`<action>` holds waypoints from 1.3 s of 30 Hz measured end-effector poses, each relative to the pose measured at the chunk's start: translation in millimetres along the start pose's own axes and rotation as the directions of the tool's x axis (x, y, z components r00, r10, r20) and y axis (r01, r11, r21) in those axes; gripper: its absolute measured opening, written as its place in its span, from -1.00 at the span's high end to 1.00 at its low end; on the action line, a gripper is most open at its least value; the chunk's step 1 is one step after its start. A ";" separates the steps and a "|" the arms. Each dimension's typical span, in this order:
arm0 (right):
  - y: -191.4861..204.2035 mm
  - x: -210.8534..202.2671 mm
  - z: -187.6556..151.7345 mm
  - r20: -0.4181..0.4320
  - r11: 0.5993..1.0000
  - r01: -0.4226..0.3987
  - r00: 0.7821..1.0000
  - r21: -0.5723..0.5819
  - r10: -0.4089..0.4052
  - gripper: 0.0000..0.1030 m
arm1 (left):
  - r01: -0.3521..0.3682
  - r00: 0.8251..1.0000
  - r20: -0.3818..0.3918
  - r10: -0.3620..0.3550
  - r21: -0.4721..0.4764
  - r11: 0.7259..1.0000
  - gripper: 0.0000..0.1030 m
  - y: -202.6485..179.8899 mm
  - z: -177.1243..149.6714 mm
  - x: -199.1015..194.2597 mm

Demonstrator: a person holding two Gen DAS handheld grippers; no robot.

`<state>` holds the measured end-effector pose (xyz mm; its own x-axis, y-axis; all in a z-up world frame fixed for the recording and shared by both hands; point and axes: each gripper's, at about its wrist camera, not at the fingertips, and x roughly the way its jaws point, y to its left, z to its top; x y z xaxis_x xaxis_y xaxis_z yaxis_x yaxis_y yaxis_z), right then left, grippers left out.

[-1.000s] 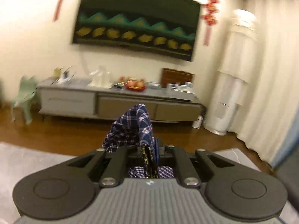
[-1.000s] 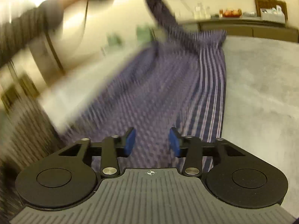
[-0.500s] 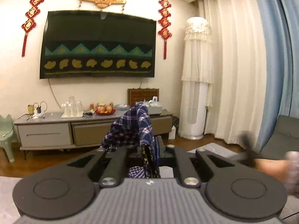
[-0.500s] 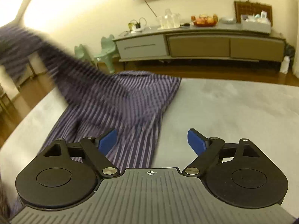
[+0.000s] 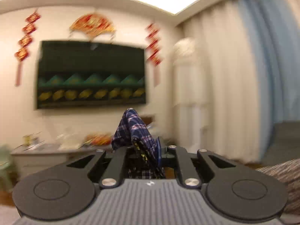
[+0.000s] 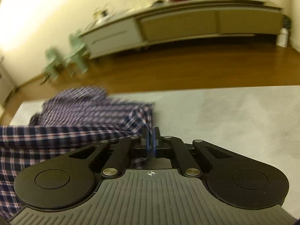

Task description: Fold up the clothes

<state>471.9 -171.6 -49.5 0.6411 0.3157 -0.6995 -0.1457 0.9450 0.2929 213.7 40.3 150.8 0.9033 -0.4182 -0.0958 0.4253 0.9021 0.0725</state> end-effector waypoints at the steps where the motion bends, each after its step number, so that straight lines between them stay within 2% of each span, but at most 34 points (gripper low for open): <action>1: -4.4 -1.1 -1.4 0.006 1.000 0.009 1.000 0.001 -0.009 0.98 | -0.061 0.997 -0.050 0.060 -0.005 0.998 0.79 3.1 -6.2 11.3; 3: -9.5 -3.6 -4.5 0.014 1.000 0.030 0.999 -0.009 -0.029 0.98 | -0.130 0.984 -0.124 0.129 -0.004 0.991 0.80 9.3 -19.0 29.7; 5: -7.9 -8.8 -5.2 0.038 0.998 0.049 0.998 -0.043 -0.047 0.97 | -0.146 0.975 -0.169 0.142 -0.016 0.989 0.80 14.1 -30.0 41.3; 6: -4.6 -13.0 -4.2 0.059 0.996 0.051 0.997 -0.070 -0.047 0.89 | -0.149 0.972 -0.189 0.142 -0.024 0.989 0.80 16.3 -35.2 46.2; 8: 5.0 -19.1 0.0 0.094 0.992 0.034 0.995 -0.121 -0.022 0.61 | -0.142 0.971 -0.201 0.133 -0.030 0.989 0.80 16.5 -39.4 48.3; 9: 12.0 -20.4 3.8 0.104 0.990 0.008 0.995 -0.143 0.007 0.05 | -0.137 0.973 -0.194 0.128 -0.033 0.990 0.80 16.0 -39.2 46.8; 10: 18.9 -21.8 7.6 0.114 0.986 -0.018 0.993 -0.166 0.037 -0.39 | -0.139 0.976 -0.172 0.131 -0.037 0.990 0.80 15.9 -37.5 42.9; 11: 26.0 -18.6 11.9 0.112 0.981 -0.017 0.993 -0.195 0.040 -0.48 | -0.145 0.981 -0.135 0.137 -0.049 0.988 0.80 16.6 -35.2 36.0; 12: 31.8 -10.4 15.7 0.085 0.976 -0.011 0.996 -0.219 0.031 -0.51 | -0.149 0.985 -0.092 0.142 -0.066 0.987 0.79 17.9 -32.6 27.2; 14: 40.1 7.0 20.0 0.021 0.967 -0.006 1.000 -0.254 0.012 -0.42 | -0.183 0.983 -0.050 0.179 -0.093 0.979 0.79 20.5 -27.8 20.0; 15: 42.0 15.0 19.9 -0.011 0.964 -0.008 1.000 -0.264 0.006 -0.19 | -0.203 0.979 -0.036 0.200 -0.105 0.973 0.79 21.9 -25.4 18.0; 16: 43.9 22.9 19.8 -0.042 0.962 -0.011 0.999 -0.274 -0.001 0.51 | -0.223 0.975 -0.022 0.222 -0.119 0.967 0.79 23.2 -23.1 16.0; 17: 42.6 26.9 19.5 -0.047 0.962 0.004 0.999 -0.271 -0.017 0.88 | -0.243 0.970 -0.008 0.244 -0.132 0.961 0.79 24.6 -20.7 14.0; 18: 40.6 30.0 19.1 -0.044 0.964 0.023 0.998 -0.265 -0.036 0.97 | -0.272 0.962 -0.026 0.271 -0.150 0.951 0.78 27.8 -20.9 16.5; 22: 27.3 32.0 18.2 0.025 0.977 0.079 0.997 -0.196 -0.076 0.98 | -0.430 0.896 -0.224 0.384 -0.218 0.876 0.78 52.7 -48.8 40.9; 24: 20.6 32.7 17.8 0.060 0.982 0.105 0.993 -0.158 -0.097 0.98 | -0.450 0.880 -0.282 0.382 -0.236 0.862 0.78 65.9 -63.0 52.2; 27: 10.5 33.8 17.2 0.111 0.985 0.142 0.985 -0.099 -0.130 0.93 | -0.448 0.875 -0.294 0.384 -0.195 0.873 0.78 75.3 -79.4 68.5; 29: 3.3 29.6 12.7 0.128 0.983 0.168 0.979 -0.070 -0.158 0.47 | -0.448 0.871 -0.303 0.387 -0.167 0.878 0.78 80.3 -88.5 76.8; 30: 3.1 16.5 2.4 0.124 0.987 0.149 0.982 -0.066 -0.141 0.16 | -0.447 0.869 -0.309 0.387 -0.155 0.881 0.78 82.5 -93.5 80.1; 34: 6.1 -45.6 -46.0 0.098 0.998 0.044 0.994 -0.055 -0.039 0.13 | -0.427 0.862 -0.372 0.343 -0.172 0.888 0.77 94.5 -111.3 90.8; 37: 8.3 -92.1 -82.3 0.080 0.998 -0.035 0.996 -0.045 0.039 0.12 | -0.415 0.860 -0.391 0.329 -0.160 0.895 0.77 90.9 -114.6 89.1; 38: 9.0 -107.7 -94.4 0.074 0.997 -0.062 0.995 -0.041 0.065 0.10 | -0.405 0.863 -0.391 0.321 -0.152 0.902 0.77 87.3 -112.9 88.2; 39: 9.7 -123.2 -106.5 0.068 0.995 -0.088 0.994 -0.037 0.090 -0.02 | -0.388 0.868 -0.388 0.310 -0.142 0.911 0.77 81.9 -109.0 87.5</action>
<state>311.2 -192.1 -30.0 0.6754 0.3931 -0.6239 -0.2296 0.9161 0.3287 321.4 89.2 40.1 0.8939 -0.0421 -0.4463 0.0285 0.9989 -0.0372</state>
